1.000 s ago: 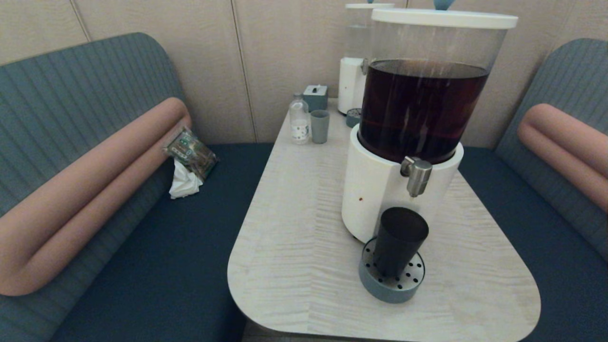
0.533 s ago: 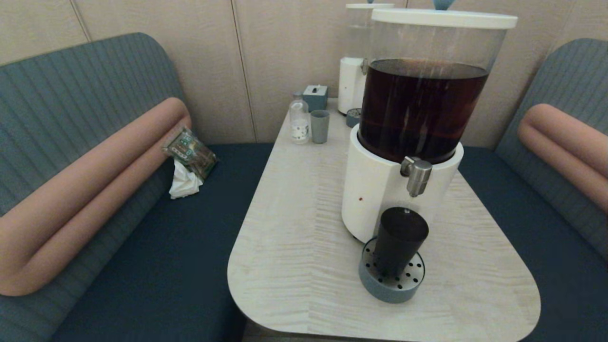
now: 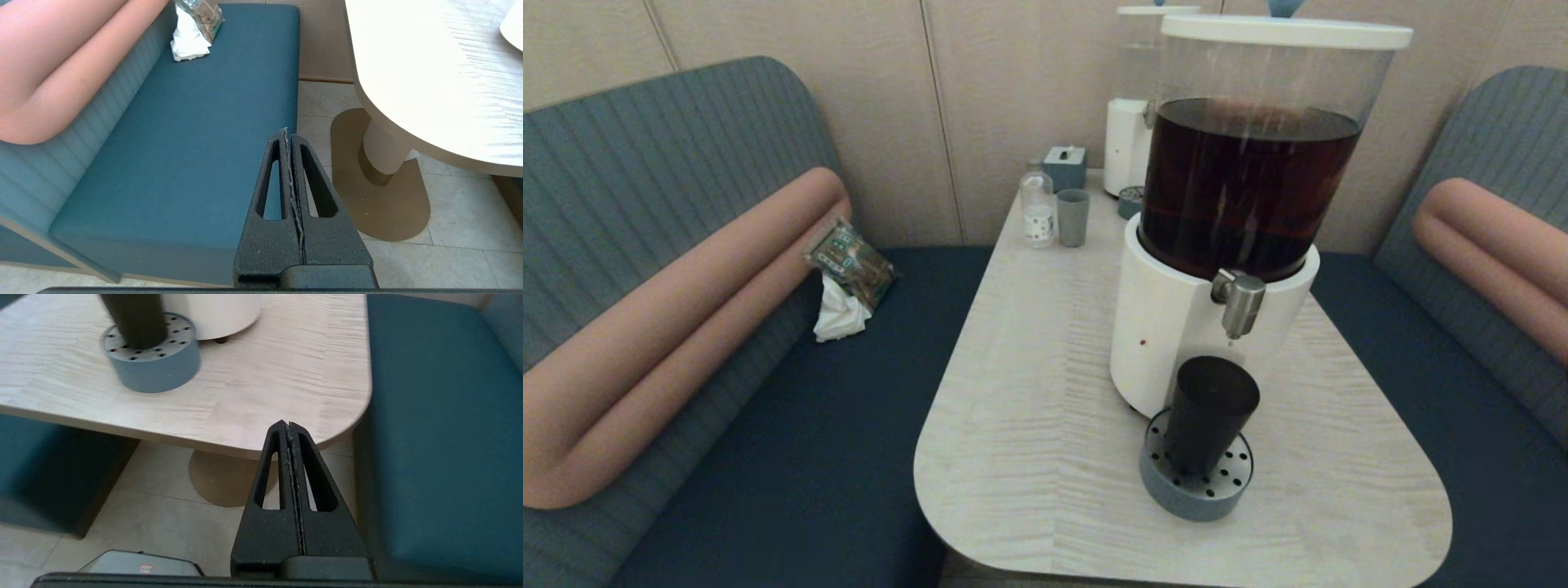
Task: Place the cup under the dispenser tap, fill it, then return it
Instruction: Turn off the faucet
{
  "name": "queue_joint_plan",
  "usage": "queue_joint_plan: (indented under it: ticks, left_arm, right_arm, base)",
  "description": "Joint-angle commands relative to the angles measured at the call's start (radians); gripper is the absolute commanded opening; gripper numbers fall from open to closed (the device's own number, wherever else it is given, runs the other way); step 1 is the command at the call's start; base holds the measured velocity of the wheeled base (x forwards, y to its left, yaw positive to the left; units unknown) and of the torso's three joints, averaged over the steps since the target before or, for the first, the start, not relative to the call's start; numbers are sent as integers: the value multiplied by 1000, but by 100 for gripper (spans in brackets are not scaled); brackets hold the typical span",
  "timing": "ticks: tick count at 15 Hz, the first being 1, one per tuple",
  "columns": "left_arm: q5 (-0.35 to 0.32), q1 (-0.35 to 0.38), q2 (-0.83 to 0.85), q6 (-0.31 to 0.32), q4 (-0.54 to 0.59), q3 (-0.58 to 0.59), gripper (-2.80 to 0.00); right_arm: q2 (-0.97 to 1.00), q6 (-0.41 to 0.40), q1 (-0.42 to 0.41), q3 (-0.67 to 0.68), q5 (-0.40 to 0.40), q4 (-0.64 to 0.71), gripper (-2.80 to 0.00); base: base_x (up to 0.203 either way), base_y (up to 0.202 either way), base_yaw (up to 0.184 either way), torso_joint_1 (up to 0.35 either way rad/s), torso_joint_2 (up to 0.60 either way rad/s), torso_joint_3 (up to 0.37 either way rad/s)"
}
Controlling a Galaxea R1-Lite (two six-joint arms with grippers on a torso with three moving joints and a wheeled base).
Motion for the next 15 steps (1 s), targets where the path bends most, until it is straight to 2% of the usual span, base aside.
queue_joint_plan:
  ticks: [1, 5, 15]
  left_arm:
    - [0, 1, 2, -1, 0, 0, -280]
    - [0, 0, 2, -1, 0, 0, -280]
    - [3, 1, 2, 1, 0, 2, -280]
  right_arm:
    - [0, -9, 0, 27, -15, -2, -280]
    - [0, -17, 0, 59, -45, -11, -280]
    - [2, 1, 1, 63, -43, -24, -280]
  base:
    - [0, 0, 0, 0, 0, 0]
    - [0, 0, 0, 0, 0, 0]
    - [0, 0, 0, 0, 0, 0]
